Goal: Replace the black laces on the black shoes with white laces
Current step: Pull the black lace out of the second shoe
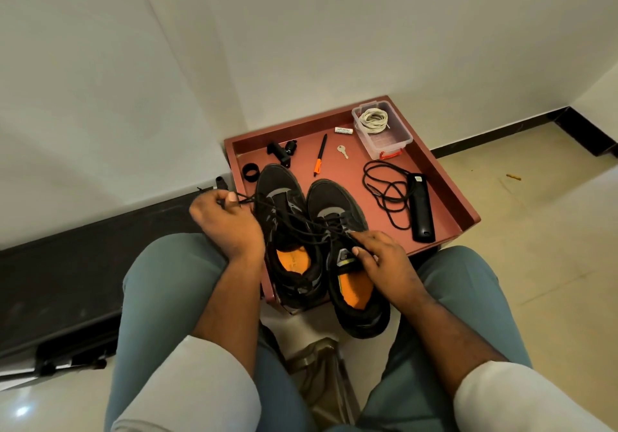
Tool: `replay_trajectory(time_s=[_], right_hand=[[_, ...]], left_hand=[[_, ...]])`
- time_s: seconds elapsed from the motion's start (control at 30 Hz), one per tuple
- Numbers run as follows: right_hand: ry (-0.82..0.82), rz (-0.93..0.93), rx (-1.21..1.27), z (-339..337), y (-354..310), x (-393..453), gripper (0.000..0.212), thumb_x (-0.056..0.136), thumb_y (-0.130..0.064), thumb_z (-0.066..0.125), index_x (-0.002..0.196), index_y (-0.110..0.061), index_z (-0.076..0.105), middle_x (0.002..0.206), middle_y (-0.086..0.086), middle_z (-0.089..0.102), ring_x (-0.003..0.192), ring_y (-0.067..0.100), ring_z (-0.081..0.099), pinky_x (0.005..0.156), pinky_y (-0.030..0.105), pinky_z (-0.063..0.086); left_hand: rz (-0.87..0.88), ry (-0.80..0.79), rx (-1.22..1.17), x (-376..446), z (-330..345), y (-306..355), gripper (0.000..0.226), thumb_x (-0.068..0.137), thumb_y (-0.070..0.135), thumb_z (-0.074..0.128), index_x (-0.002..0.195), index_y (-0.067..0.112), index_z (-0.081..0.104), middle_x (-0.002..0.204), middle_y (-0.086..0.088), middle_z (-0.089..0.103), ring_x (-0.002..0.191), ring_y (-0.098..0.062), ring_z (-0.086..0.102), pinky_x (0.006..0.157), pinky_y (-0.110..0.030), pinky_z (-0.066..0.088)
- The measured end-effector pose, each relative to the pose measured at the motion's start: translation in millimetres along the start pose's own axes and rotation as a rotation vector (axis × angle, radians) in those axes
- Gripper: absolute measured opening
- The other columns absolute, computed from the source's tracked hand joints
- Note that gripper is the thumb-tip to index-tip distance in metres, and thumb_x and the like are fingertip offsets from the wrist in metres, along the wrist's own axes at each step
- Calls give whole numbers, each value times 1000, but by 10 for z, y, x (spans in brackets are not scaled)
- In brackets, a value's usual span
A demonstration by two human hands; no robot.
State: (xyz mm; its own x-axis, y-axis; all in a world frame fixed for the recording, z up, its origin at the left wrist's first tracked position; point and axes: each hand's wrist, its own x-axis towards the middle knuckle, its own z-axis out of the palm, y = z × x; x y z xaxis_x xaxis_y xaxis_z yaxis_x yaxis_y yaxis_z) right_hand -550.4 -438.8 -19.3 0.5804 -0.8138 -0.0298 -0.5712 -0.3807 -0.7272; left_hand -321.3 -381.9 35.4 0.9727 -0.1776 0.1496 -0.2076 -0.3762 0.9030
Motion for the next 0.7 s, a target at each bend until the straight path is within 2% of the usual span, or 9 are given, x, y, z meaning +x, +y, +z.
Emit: replay_trajectory(time_s=[0.07, 0.13, 0.2, 0.23, 0.3, 0.37, 0.5, 0.57, 0.7], right_hand=[[13, 6, -25, 14, 14, -6, 36, 94, -15, 57, 130, -15, 59, 120, 2, 62, 114, 19, 54, 102, 37, 43], [58, 54, -14, 0, 46, 4, 38, 93, -12, 58, 131, -12, 58, 125, 5, 62, 118, 22, 54, 104, 42, 43], [60, 66, -30, -15, 37, 1, 42, 93, -8, 56, 134, -14, 55, 130, 4, 60, 121, 22, 53, 107, 39, 41], [38, 56, -58, -14, 11, -11, 46, 93, -5, 54, 137, -17, 52, 129, 0, 61, 117, 22, 52, 105, 35, 41], [-5, 49, -67, 1, -69, -40, 54, 93, 0, 49, 141, -24, 47, 103, -14, 58, 102, 22, 51, 94, 31, 46], [-5, 61, -48, 15, -97, -46, 58, 93, 1, 48, 143, -28, 43, 85, -21, 42, 93, 22, 49, 86, 33, 47], [-11, 104, -37, 33, -17, -29, 64, 95, -6, 48, 144, -43, 29, 87, 0, 47, 87, 18, 48, 83, 31, 48], [-1, 125, -13, 42, 2, -32, 63, 96, -8, 48, 145, -44, 30, 91, 4, 49, 86, 18, 51, 84, 28, 48], [8, 155, -12, 52, 4, -30, 59, 97, -13, 48, 146, -42, 31, 98, 6, 49, 86, 16, 53, 86, 28, 49]], left_hand=[[-6, -55, 1, -87, 74, -32, 14, 90, -6, 51, 102, -2, 58, 114, -15, 48, 100, -26, 53, 89, -22, 43], [90, -188, 19, -224, 140, -46, 15, 90, -6, 51, 103, 1, 56, 114, -11, 47, 101, -25, 54, 89, -25, 45], [179, -291, 52, -333, 172, -45, 13, 91, -1, 54, 102, 5, 56, 117, -7, 49, 110, -27, 53, 95, -40, 48], [212, -330, 99, -380, 183, -36, 14, 92, 3, 56, 106, 7, 57, 126, -8, 50, 120, -27, 49, 102, -44, 44], [353, -439, 264, -482, 189, 9, 29, 93, 13, 59, 122, 16, 55, 147, -6, 40, 142, -27, 30, 118, -48, 25], [544, -642, 461, -607, 185, 68, 40, 94, 22, 58, 133, 28, 50, 158, -2, 23, 149, -27, 7, 120, -52, 2], [697, -940, 710, -815, 187, 16, 40, 98, 38, 48, 138, 38, 45, 163, 1, -3, 148, -32, -16, 112, -62, -11], [696, -981, 775, -840, 206, -39, 36, 101, 35, 43, 137, 37, 47, 164, 0, -4, 147, -34, -17, 111, -66, -10], [737, -961, 849, -790, 229, -30, 31, 98, 23, 51, 126, 34, 55, 163, -3, 5, 148, -34, -12, 110, -65, -13]])
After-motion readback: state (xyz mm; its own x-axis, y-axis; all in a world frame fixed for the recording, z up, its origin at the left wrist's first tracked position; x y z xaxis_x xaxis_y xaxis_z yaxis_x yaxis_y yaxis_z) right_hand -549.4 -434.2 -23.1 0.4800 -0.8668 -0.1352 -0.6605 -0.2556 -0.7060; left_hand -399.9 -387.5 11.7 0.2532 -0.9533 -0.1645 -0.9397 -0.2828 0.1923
